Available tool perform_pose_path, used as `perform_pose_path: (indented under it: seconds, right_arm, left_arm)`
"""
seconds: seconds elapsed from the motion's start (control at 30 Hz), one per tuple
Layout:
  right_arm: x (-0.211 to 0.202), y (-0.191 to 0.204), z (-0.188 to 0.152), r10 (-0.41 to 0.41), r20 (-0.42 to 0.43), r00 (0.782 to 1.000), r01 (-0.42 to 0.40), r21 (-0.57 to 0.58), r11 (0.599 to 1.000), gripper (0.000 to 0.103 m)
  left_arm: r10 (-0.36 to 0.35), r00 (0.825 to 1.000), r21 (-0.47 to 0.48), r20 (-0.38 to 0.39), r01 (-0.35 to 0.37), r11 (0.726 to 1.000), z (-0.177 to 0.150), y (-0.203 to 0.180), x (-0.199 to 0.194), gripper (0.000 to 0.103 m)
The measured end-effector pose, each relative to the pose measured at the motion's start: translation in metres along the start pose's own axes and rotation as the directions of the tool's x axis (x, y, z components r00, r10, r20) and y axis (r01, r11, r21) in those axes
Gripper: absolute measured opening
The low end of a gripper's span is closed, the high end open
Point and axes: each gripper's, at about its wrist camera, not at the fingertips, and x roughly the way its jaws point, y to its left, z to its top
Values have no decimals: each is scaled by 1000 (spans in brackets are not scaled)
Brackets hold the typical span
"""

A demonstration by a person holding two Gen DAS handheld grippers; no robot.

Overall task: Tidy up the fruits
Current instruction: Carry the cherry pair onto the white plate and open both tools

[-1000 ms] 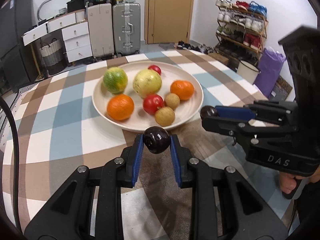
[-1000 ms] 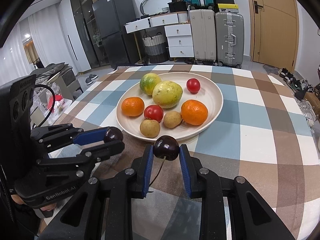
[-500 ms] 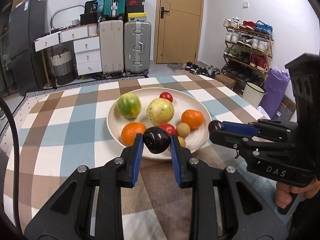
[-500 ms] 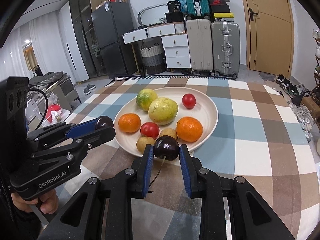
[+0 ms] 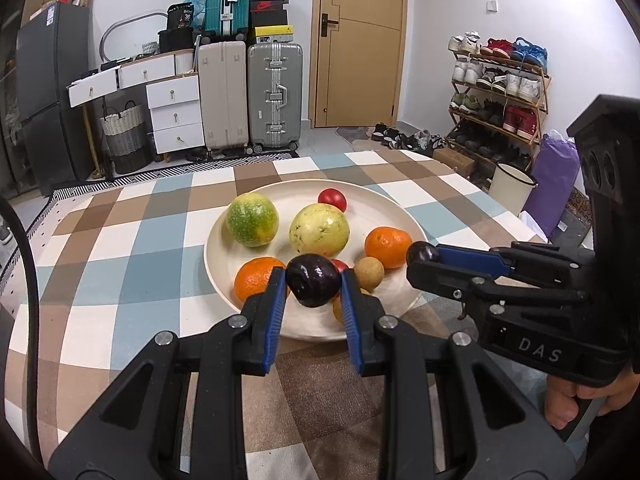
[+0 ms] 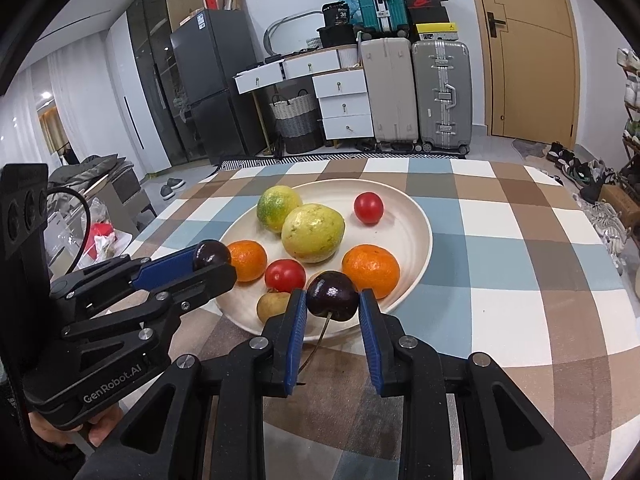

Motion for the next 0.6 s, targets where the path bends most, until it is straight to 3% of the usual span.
perform_pose_path:
  seconds: [0.3,0.37,0.5,0.6]
  right_arm:
    - [1,-1,1,2,9,1000,-2,8,1000,31]
    - [-1,-1,0,0,13,1000,0,8,1000,35]
    - [-6,-1,-3,2,26,1000,-2,2,1000,49]
    - [-8,1,-4,-6,35,999,6,-10,1000,60]
  left_arm:
    - [21,1000,-22,23,-20,1000,-1,4,-3,28]
    - [32,999,-34,28,-31,999,-1,7,-5,43]
    - [60,996,-68,67,-55,996,-3,13,-14,82]
    - [71,993,-95,97,-62,994,-5,19,-22,89]
